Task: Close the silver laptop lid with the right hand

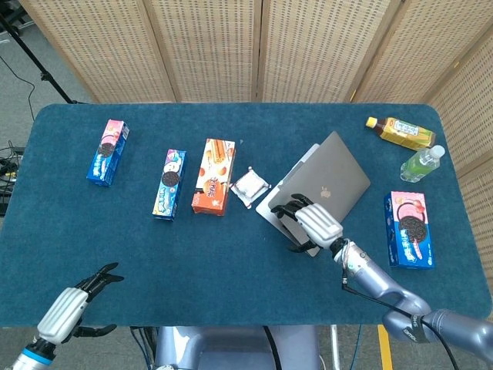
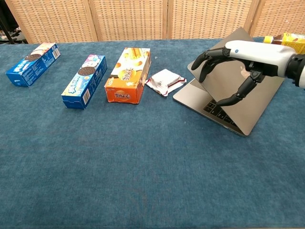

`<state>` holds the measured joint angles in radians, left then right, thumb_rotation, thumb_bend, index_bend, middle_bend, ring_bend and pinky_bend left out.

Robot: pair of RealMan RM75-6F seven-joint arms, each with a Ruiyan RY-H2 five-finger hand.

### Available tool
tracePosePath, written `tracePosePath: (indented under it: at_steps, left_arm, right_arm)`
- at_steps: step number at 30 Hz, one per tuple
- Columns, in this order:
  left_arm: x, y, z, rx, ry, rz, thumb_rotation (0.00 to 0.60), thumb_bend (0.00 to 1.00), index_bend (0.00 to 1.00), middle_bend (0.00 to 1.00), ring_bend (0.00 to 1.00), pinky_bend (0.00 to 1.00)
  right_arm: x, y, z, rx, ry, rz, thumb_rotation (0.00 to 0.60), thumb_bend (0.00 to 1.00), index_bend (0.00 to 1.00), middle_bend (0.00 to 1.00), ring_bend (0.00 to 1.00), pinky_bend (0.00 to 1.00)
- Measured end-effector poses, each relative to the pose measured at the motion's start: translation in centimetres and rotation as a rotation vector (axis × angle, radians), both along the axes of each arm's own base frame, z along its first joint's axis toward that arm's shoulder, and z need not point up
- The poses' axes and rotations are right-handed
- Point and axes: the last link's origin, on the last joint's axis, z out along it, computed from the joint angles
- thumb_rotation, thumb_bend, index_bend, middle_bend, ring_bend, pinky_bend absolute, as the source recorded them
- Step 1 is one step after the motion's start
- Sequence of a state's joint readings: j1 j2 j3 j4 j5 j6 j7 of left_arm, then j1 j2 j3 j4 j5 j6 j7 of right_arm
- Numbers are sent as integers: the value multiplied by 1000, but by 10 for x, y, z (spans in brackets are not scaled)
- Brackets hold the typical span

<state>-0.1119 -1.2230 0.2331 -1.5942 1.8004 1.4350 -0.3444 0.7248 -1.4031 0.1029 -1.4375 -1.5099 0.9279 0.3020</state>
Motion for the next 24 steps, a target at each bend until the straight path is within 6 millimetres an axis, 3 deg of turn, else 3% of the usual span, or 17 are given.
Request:
tracePosePath:
  at_steps: [24]
  left_arm:
    - [-4,-3,-3,-23,2,4,600,13,229,121,205,286]
  right_arm:
    - [-1,-9,-34,59,26,-22,600,219,189,108,215,87]
